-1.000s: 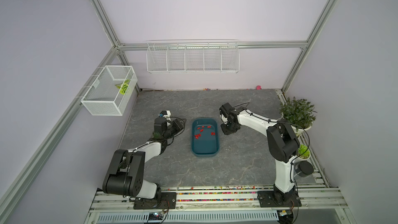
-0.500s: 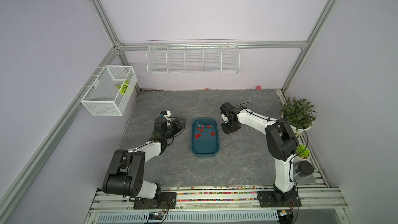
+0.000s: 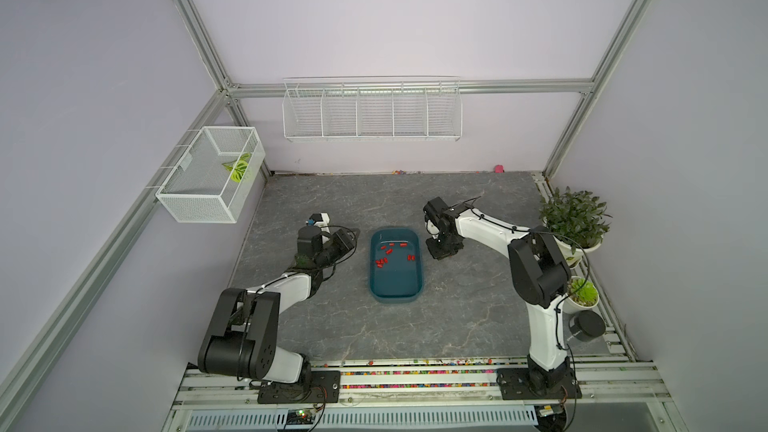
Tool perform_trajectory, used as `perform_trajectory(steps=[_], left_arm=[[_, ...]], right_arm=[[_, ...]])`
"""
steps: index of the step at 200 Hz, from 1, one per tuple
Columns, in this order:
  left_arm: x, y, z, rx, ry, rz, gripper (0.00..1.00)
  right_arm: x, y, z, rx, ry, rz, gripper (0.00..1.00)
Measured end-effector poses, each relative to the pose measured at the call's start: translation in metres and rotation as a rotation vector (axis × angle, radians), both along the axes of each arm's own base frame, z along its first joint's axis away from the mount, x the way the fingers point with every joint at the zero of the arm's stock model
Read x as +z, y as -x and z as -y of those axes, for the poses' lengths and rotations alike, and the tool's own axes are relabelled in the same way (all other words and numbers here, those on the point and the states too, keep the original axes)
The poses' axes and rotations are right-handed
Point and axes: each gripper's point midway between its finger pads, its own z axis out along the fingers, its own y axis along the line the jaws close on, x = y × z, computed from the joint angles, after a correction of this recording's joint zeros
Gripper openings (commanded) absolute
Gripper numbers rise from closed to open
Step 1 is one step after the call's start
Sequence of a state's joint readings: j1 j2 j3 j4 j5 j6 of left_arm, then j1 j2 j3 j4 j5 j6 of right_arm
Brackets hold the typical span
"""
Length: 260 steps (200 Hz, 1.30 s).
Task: Take the screw protection sleeves out of the storage box
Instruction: Place the screw protection sleeve at the center of the board.
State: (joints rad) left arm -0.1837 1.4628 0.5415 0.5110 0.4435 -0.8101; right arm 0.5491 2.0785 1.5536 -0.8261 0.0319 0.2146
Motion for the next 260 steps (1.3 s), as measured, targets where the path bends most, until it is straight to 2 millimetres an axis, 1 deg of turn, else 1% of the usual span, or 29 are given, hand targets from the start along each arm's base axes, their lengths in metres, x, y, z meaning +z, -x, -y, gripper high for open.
perform_trajectory(steps=[36, 54, 75, 103, 126, 142, 152, 165, 169, 170, 172, 194, 209, 219, 235, 247, 260], left_arm=[[0.0, 0.0, 0.0, 0.0, 0.0, 0.0, 0.5], [0.0, 0.0, 0.0, -0.002, -0.002, 0.001, 0.53], [-0.001, 0.001, 0.005, -0.017, -0.017, -0.011, 0.6], [0.011, -0.005, 0.018, -0.046, -0.044, -0.027, 0.63], [0.019, -0.011, 0.022, -0.067, -0.062, -0.054, 0.64], [0.018, -0.013, 0.025, -0.094, -0.079, -0.088, 0.65], [0.014, -0.011, 0.027, -0.114, -0.091, -0.12, 0.65], [0.005, -0.007, 0.029, -0.138, -0.113, -0.166, 0.65], [0.003, -0.005, 0.03, -0.146, -0.119, -0.18, 0.65], [0.001, -0.004, 0.03, -0.151, -0.124, -0.188, 0.65], [0.001, -0.004, 0.031, -0.153, -0.124, -0.191, 0.65], [-0.016, 0.009, 0.041, -0.214, -0.162, -0.271, 0.65], [-0.023, 0.016, 0.048, -0.246, -0.178, -0.301, 0.64], [-0.028, 0.022, 0.053, -0.266, -0.182, -0.32, 0.63], [-0.035, 0.026, 0.055, -0.283, -0.186, -0.347, 0.62], [-0.04, 0.028, 0.055, -0.285, -0.189, -0.363, 0.6], [-0.042, 0.03, 0.054, -0.286, -0.192, -0.375, 0.58]], right_arm=[[0.0, 0.002, 0.001, 0.005, 0.005, -0.007, 0.32], [0.0, 0.002, 0.001, 0.006, 0.006, -0.009, 0.33], [0.0, 0.003, 0.001, 0.007, 0.006, -0.013, 0.35], [0.0, 0.004, 0.002, 0.01, 0.008, -0.018, 0.35], [0.0, 0.004, 0.002, 0.01, 0.007, -0.015, 0.38], [0.005, 0.006, 0.002, 0.014, -0.002, 0.0, 0.39], [0.015, 0.007, 0.0, 0.019, -0.008, 0.019, 0.4], [0.035, 0.007, -0.008, 0.037, -0.031, 0.072, 0.4], [0.042, 0.008, -0.011, 0.045, -0.04, 0.09, 0.4], [0.047, 0.008, -0.013, 0.049, -0.045, 0.102, 0.4], [0.048, 0.008, -0.013, 0.05, -0.046, 0.104, 0.4], [0.092, 0.012, -0.041, 0.109, -0.113, 0.205, 0.4], [0.112, 0.013, -0.061, 0.144, -0.156, 0.256, 0.4], [0.12, 0.014, -0.073, 0.164, -0.18, 0.276, 0.4], [0.127, 0.017, -0.089, 0.194, -0.211, 0.286, 0.39], [0.128, 0.02, -0.099, 0.212, -0.228, 0.287, 0.37], [0.125, 0.022, -0.112, 0.231, -0.245, 0.277, 0.35]])
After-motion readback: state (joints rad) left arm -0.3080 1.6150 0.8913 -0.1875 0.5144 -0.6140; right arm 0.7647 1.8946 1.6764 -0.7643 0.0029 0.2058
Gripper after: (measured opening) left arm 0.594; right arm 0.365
